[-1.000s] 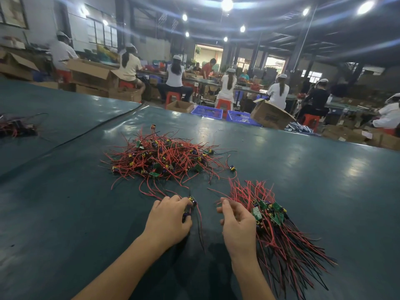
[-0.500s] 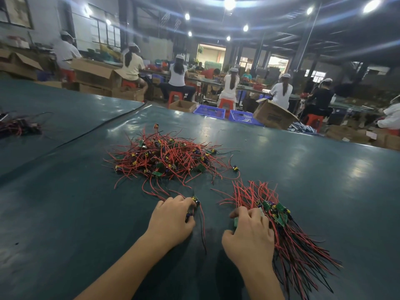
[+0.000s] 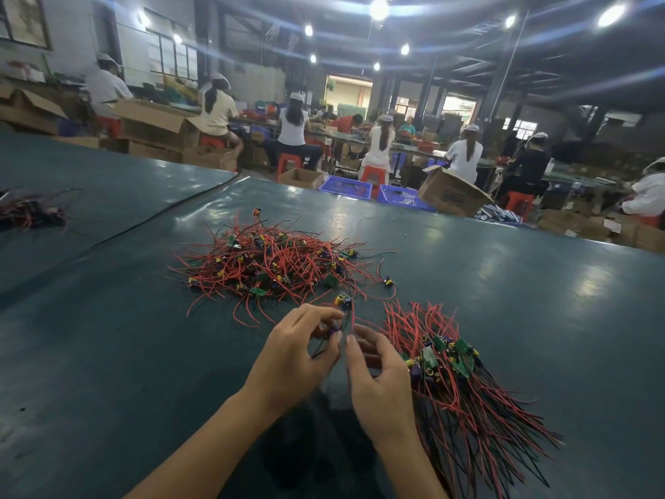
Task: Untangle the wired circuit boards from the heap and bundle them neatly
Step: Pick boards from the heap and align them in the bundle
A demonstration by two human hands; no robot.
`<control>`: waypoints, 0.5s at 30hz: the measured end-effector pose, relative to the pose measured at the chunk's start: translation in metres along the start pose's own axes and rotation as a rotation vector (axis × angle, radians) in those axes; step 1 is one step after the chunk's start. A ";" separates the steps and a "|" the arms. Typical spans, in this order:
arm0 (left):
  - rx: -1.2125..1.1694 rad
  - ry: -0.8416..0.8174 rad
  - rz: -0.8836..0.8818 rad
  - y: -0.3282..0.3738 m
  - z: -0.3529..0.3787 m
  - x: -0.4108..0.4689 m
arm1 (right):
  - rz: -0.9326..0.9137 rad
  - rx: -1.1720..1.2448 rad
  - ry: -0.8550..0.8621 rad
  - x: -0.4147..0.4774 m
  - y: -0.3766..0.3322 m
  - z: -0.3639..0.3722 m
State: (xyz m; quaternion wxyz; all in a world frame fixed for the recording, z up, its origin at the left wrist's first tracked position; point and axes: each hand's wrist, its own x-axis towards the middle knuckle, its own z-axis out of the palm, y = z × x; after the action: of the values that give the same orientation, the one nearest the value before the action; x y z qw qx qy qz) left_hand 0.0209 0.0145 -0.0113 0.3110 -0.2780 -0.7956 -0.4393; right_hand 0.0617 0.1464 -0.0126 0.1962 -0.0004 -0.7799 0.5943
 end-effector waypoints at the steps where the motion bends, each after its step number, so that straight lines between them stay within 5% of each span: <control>1: -0.006 -0.024 0.031 0.001 0.000 -0.001 | 0.060 0.124 0.010 0.001 -0.001 0.000; 7: -0.090 -0.176 0.087 0.003 0.000 -0.004 | 0.316 0.381 0.077 0.009 0.005 -0.003; 15: 0.055 -0.276 0.072 -0.001 -0.003 -0.003 | 0.054 0.177 0.180 0.005 0.008 -0.005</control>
State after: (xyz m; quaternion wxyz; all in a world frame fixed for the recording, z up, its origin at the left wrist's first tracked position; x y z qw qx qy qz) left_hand 0.0230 0.0108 -0.0124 0.2217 -0.3554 -0.8321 -0.3634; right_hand 0.0566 0.1548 -0.0170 0.2487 -0.0572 -0.7032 0.6636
